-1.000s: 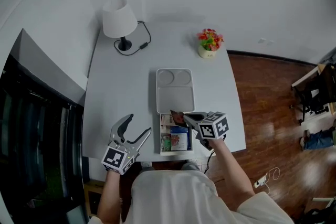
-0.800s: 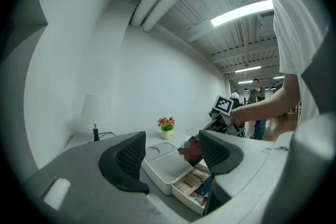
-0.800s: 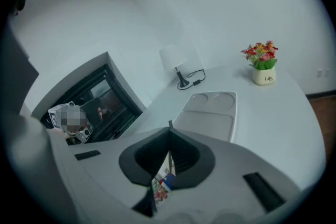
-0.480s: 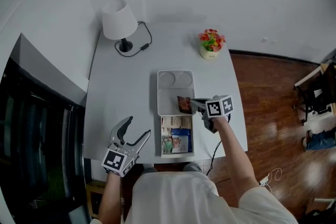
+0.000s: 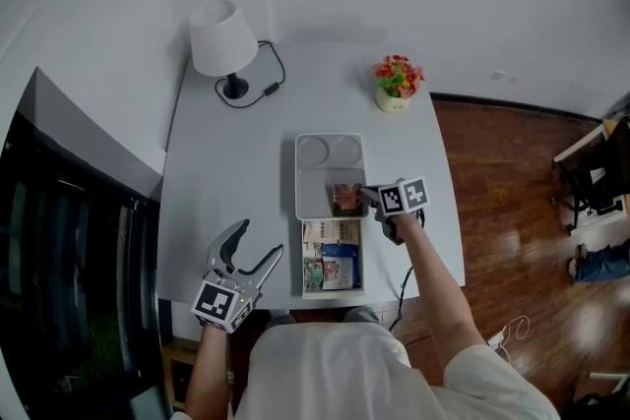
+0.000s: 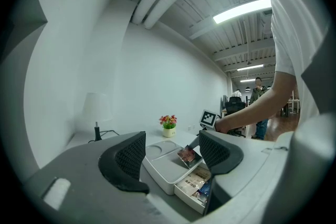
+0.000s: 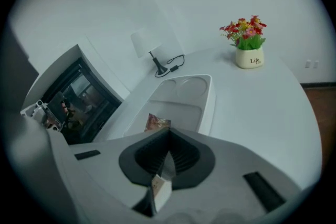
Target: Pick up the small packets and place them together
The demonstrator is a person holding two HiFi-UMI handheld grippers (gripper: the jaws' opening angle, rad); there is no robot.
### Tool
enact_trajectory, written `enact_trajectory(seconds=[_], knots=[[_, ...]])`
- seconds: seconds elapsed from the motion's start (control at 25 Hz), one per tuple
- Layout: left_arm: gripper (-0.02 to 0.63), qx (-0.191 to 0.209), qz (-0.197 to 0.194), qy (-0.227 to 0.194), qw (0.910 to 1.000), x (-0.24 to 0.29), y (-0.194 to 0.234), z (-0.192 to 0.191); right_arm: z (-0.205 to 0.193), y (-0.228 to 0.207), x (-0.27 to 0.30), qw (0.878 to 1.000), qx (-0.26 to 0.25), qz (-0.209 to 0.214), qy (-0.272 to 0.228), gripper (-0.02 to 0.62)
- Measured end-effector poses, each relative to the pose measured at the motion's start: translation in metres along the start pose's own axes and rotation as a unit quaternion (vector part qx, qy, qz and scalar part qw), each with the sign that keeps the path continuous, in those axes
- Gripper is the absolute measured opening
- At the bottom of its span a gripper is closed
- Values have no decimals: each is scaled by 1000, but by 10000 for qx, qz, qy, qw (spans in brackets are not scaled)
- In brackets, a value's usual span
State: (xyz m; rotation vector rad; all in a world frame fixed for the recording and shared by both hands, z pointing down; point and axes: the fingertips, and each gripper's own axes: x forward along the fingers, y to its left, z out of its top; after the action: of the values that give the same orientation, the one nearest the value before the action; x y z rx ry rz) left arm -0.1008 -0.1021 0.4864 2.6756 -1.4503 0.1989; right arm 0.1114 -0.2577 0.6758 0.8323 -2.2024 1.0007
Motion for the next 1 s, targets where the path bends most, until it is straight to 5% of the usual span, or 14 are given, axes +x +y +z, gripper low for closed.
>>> enact_trajectory(seconds=[0.76,0.8,0.88,1.0], knots=[[325,36,-8,-75,10000,1,0,4,-6,-46,13,9757,-987,-1932,303,44],[325,36,-8,-79,10000,1,0,5,-5,-46,12,9744,-1007,-1993,255,60],[325,24,-8,-96,10000,2,0,5,2,-42,8,9742,-1038,-2005,42,236],[325,-3,-15,-141,9999,3,-1,6,27,-23,-10,9714,-1259,-1873,-742,238]])
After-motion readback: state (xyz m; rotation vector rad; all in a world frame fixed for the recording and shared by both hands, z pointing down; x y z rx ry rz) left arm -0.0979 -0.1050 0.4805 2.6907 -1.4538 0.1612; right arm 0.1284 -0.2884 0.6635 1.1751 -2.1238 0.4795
